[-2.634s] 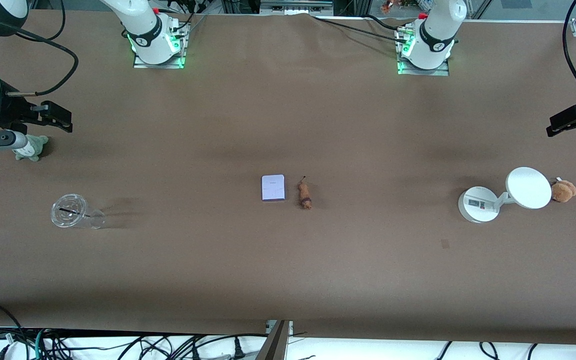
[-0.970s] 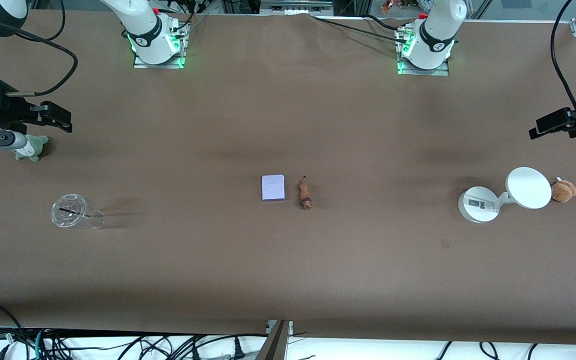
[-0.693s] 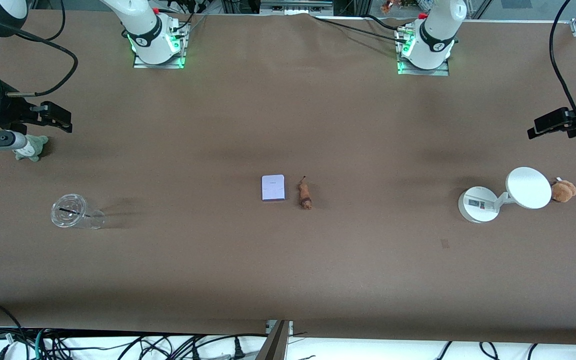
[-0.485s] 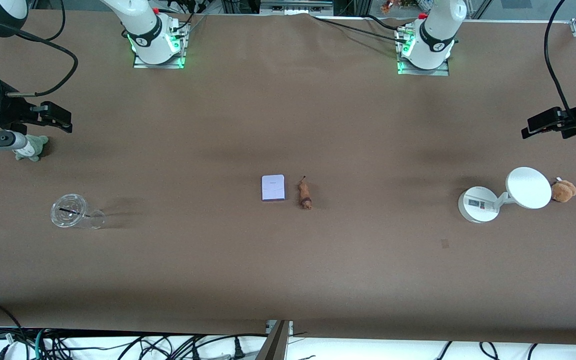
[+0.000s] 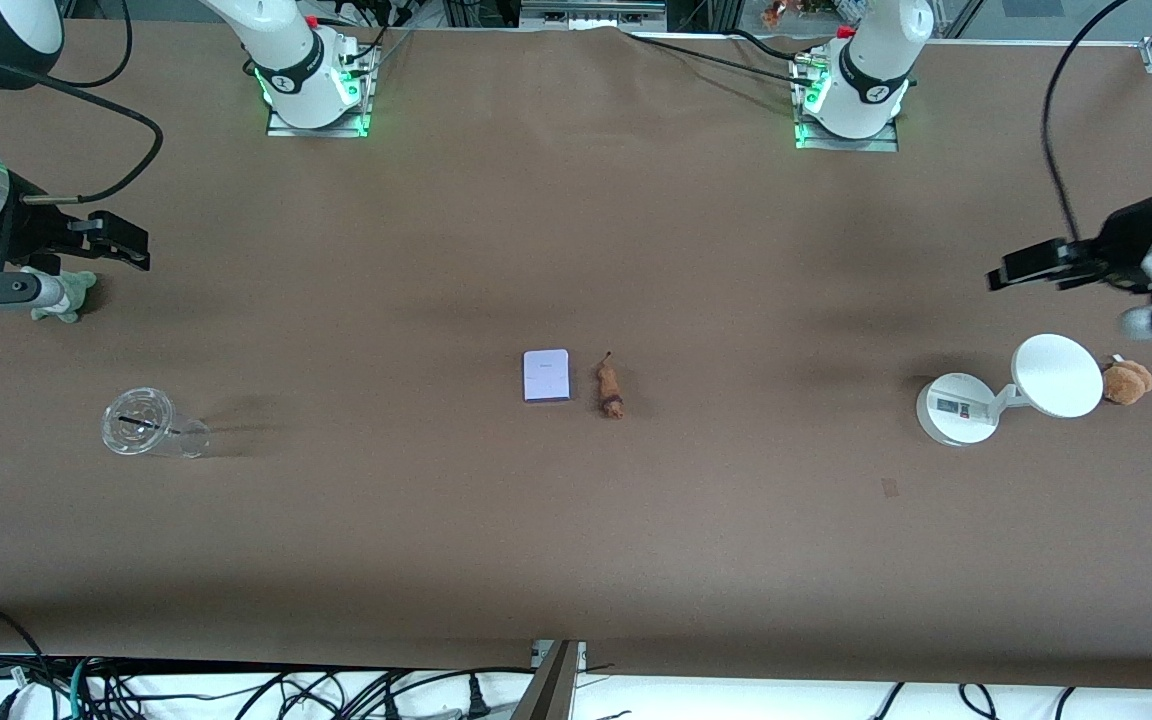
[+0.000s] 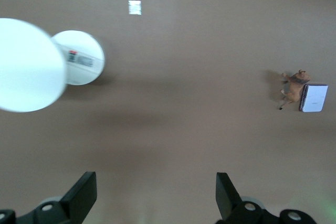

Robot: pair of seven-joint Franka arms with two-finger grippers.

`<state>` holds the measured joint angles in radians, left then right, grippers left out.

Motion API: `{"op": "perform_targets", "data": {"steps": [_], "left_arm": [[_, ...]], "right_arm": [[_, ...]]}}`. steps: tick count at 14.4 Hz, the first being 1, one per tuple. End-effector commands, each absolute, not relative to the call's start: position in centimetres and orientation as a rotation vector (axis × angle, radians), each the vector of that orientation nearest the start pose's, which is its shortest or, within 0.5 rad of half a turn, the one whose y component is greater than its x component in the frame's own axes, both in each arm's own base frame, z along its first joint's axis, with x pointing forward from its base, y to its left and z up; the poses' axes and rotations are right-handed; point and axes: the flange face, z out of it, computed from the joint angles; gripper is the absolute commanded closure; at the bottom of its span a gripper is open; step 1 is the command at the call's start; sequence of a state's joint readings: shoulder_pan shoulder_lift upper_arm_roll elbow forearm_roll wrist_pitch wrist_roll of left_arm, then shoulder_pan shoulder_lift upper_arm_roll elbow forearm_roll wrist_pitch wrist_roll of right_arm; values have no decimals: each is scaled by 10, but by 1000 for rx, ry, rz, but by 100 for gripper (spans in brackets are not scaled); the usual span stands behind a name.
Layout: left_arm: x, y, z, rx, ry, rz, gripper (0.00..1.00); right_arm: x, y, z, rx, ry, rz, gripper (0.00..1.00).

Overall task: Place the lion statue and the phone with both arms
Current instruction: 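Move the left gripper across the table toward the brown lion statue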

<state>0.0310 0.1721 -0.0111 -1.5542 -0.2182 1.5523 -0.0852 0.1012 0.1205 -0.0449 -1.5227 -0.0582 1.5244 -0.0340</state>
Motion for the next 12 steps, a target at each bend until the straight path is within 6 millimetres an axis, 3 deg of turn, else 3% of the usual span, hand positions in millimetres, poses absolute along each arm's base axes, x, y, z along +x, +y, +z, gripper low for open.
{"op": "perform_targets", "data": {"steps": [1,3,6,10,12], "left_arm": [[616,-101,503,-3326,-336,299,0],[627,-161,475,-3316,-441,251,0],[632,-254,423,-3330,-365,184,0],[652,-319,360,-3320,-534,176,0],[645,-358,329,-3322,-545,146,0]], "right_arm": [[586,26,580,-3190,-155,176,0],[587,26,579,-3189,-160,179,0],[591,26,569,-3188,-150,205,0],[598,27,550,-3185,-147,252,0],[603,30,541,-3189,-151,249,0]]}}
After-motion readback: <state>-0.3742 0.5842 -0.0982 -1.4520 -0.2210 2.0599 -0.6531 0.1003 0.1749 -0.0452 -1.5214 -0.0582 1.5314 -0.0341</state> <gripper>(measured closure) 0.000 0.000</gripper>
